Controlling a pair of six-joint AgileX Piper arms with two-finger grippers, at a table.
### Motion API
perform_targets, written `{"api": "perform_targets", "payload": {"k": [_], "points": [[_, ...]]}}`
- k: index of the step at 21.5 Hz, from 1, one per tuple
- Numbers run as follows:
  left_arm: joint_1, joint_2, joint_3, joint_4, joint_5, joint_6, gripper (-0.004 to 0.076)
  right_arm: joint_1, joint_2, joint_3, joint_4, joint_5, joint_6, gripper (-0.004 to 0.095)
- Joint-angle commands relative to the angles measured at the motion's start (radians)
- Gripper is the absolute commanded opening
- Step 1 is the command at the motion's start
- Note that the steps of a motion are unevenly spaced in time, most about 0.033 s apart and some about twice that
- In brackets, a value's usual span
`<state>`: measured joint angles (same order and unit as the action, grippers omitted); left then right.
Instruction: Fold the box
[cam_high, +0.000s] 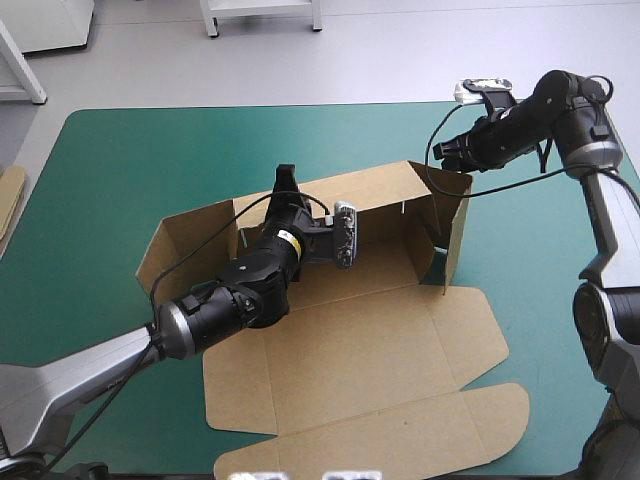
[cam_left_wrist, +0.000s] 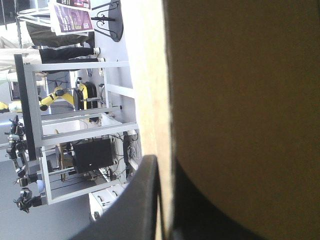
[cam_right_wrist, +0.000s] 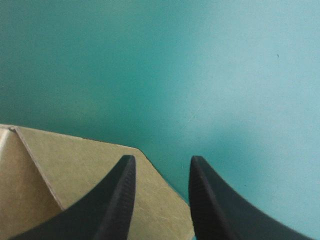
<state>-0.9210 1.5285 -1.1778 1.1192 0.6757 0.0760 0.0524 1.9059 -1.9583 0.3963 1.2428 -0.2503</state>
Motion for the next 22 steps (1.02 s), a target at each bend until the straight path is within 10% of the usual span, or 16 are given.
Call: {"api": "perform_targets", "payload": {"k": [1, 22], "points": [[-0.008, -0.026, -0.016, -0.013, 0.007, -0.011, -0.0008, -0.007, -0.1, 0.022, 0.034, 0.002, -0.025, 0.0333], [-0.008, -0.023, -0.016, -0.011, 0.014, -0.003, -0.0009, -0.005, -0.459, 0.762, 0.366, -0.416, -0.592, 0.0333]]}}
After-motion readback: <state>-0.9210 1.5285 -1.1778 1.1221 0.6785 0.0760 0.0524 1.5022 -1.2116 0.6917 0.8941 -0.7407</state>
